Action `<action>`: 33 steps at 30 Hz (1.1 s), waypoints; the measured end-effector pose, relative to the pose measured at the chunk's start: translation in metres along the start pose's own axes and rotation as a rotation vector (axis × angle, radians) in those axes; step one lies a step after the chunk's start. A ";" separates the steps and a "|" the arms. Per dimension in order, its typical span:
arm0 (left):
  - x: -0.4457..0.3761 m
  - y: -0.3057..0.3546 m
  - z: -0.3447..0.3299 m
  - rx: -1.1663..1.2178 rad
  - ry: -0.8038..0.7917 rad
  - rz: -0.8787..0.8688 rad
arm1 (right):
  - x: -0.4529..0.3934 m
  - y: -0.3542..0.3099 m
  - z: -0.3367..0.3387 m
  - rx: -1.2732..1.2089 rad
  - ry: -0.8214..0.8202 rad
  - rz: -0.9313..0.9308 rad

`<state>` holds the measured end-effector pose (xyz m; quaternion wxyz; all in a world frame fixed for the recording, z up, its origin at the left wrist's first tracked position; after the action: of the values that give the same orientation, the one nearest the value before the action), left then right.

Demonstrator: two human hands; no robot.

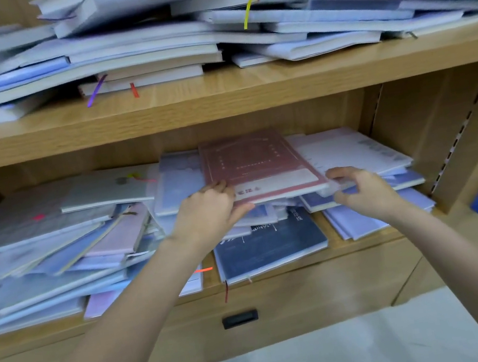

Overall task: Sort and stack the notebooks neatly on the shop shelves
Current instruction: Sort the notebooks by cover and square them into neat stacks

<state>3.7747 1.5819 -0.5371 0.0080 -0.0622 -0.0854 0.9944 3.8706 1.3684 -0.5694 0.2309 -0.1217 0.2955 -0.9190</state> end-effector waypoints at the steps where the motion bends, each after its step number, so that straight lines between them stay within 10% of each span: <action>1: 0.003 0.000 0.004 -0.013 0.042 -0.026 | -0.001 0.000 -0.003 0.103 -0.011 0.003; 10: 0.006 -0.019 0.042 -0.008 0.083 0.117 | 0.024 -0.023 0.027 0.330 0.532 0.054; 15: 0.023 -0.026 0.030 0.096 0.148 0.080 | 0.046 0.003 0.009 -0.201 0.473 -0.147; 20: 0.041 -0.052 0.021 0.098 0.111 0.089 | 0.041 0.013 -0.035 -1.564 0.228 -0.097; 33: 0.064 -0.088 -0.009 0.034 -0.041 0.105 | 0.081 0.020 0.044 -1.631 0.610 -0.126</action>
<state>3.7123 1.6723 -0.5387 -0.0447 -0.0462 -0.0655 0.9958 3.8236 1.2920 -0.5396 -0.0687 -0.0136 0.9027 -0.4245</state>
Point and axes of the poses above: each hand's wrist, its own x-axis away from the middle knuckle, its own z-axis out of the back of the hand, y = z × x, the point moved 7 cm from there along -x, towards the middle knuckle, and after that the axes turned 15 degrees about -y, right-handed, at the moved point
